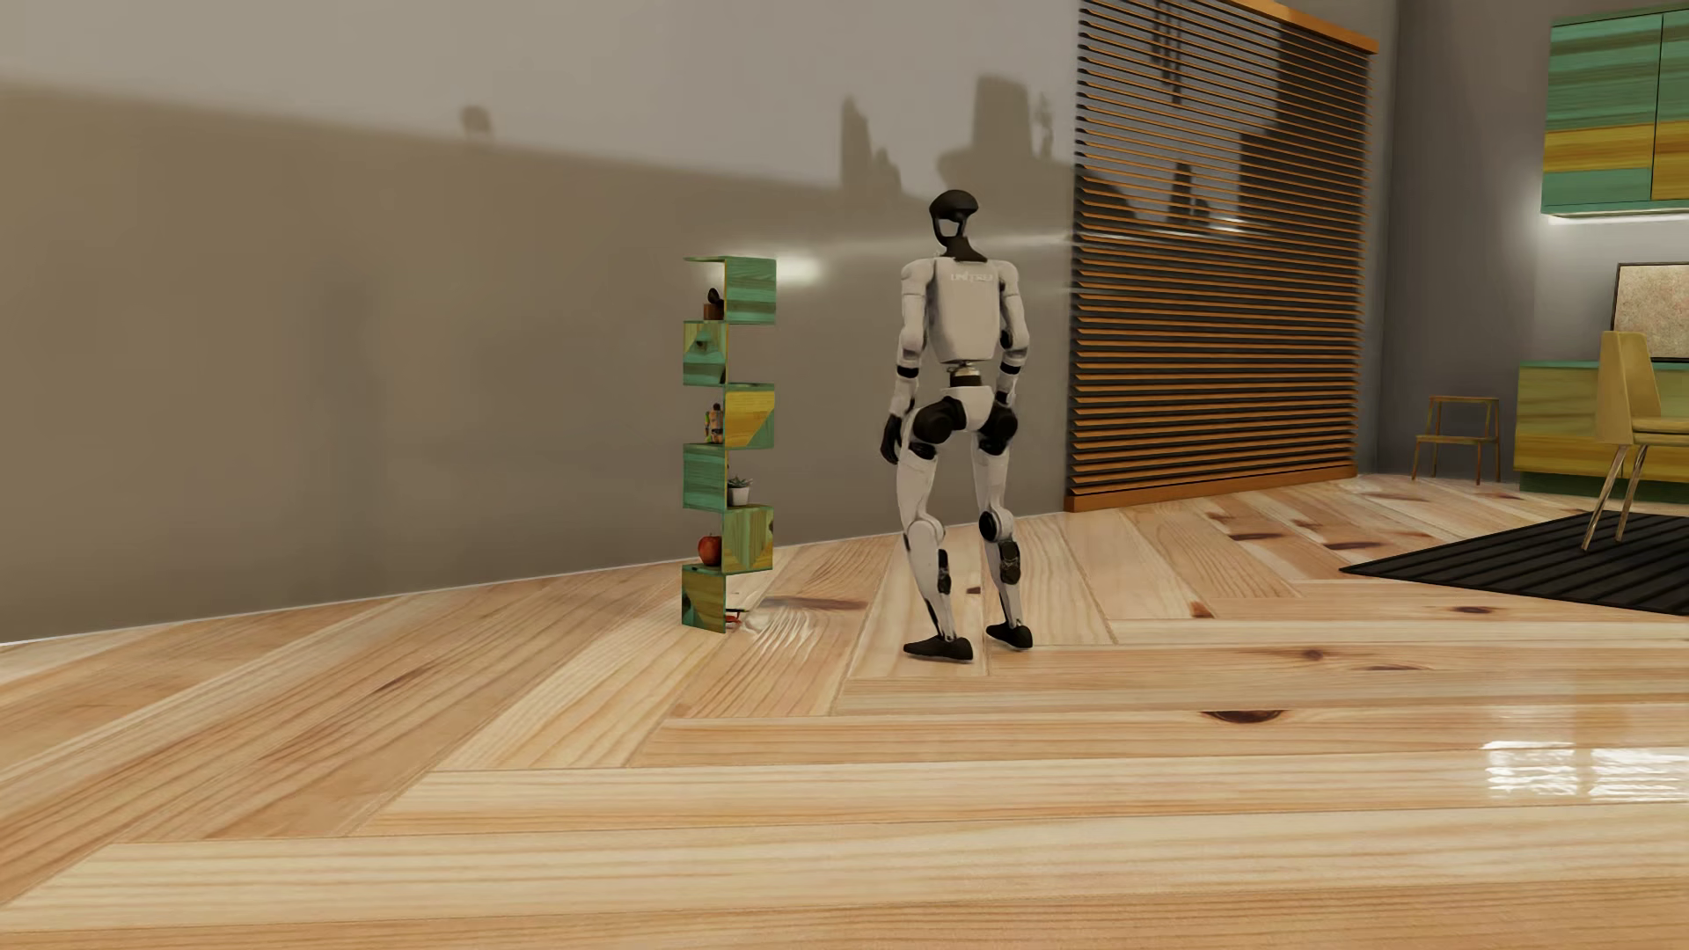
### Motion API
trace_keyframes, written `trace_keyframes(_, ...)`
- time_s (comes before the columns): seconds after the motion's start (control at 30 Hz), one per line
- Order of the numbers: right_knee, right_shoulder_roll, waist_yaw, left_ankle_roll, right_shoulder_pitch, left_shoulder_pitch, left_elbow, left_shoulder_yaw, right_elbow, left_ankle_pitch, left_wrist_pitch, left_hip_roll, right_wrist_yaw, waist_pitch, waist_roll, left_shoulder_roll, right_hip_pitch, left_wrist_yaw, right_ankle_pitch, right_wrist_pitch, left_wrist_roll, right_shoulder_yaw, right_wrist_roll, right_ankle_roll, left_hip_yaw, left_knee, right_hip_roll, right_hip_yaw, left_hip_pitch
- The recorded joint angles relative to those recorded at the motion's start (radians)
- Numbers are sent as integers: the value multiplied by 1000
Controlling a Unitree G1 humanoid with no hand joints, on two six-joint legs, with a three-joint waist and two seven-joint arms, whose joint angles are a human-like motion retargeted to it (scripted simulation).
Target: Walk towards the shelves
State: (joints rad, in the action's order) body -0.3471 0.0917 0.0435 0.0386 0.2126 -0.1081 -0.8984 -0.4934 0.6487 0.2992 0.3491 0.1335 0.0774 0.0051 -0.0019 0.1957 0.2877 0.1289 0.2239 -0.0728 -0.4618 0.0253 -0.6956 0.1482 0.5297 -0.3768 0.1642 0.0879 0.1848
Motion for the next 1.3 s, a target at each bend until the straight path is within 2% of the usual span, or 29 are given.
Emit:
trace_keyframes(0.17, 6, -1, -30, 0, -19, -44, 25, 13, 41, 23, -11, 4, -22, -6, 4, 9, -17, 33, 0, -12, 42, -45, -7, 9, 6, -33, 4, -4, -3)
trace_keyframes(0.23, -5, 9, -40, 2, -20, -19, 43, 9, 73, 28, -20, 0, -34, -7, 5, 18, -22, 38, 7, -27, 39, -51, -11, 10, -4, -45, 14, 7, -1)
trace_keyframes(0.37, -36, 27, -50, 4, -15, 64, 96, 2, 96, 37, -48, -11, -1, -5, 5, 22, -26, 37, 21, -65, 19, -52, -18, 10, -34, -66, 35, 38, 8)
trace_keyframes(0.47, -45, 58, -53, 6, 15, 105, 157, 11, 83, 38, -73, -23, -1, -5, 4, 23, -31, 31, 26, -63, 9, -40, -3, 9, -52, -66, 51, 64, 12)
trace_keyframes(0.63, -52, 69, -60, 12, 47, 77, 245, 59, 71, 34, -111, -22, -12, 2, 3, 31, -27, 47, 25, -70, -16, -41, 11, 1, -69, -87, 59, 96, 29)
trace_keyframes(0.8, -58, 72, -68, 8, 63, 15, 173, 76, 56, 38, -57, -8, -29, 13, 3, 32, -17, 53, 29, -58, -8, -69, 9, -3, -67, -111, 52, 100, 45)
trace_keyframes(0.93, -53, 74, -69, 4, 62, -23, 63, 35, 49, 36, -7, -2, -16, 16, 3, 42, -14, -18, 29, -56, 4, -81, 16, -4, -60, -108, 45, 95, 47)
trace_keyframes(1.0, -48, 85, -68, 2, 63, -31, 28, 13, 45, 34, -1, 0, -25, 17, 3, 47, -15, -45, 29, -49, 11, -102, 14, -5, -59, -104, 41, 93, 46)
trace_keyframes(1.1, -44, 88, -69, -2, 53, -23, 15, -11, 49, 31, -2, 5, -30, 17, 3, 51, -17, -47, 27, -52, 15, -124, 19, -7, -61, -107, 38, 98, 49)
trace_keyframes(1.2, -44, 69, -66, -6, -10, 17, 45, -43, 95, 23, -12, 10, -36, 14, 3, 54, -28, -49, 20, -82, 2, -137, 21, -15, -63, -104, 33, 103, 38)
trace_keyframes(1.3, -53, 38, -62, -8, -94, 89, 47, -48, 162, 27, 6, 10, -31, 12, 2, 20, -36, -19, 30, -131, 5, -131, 14, -20, -63, -99, 32, 104, 24)
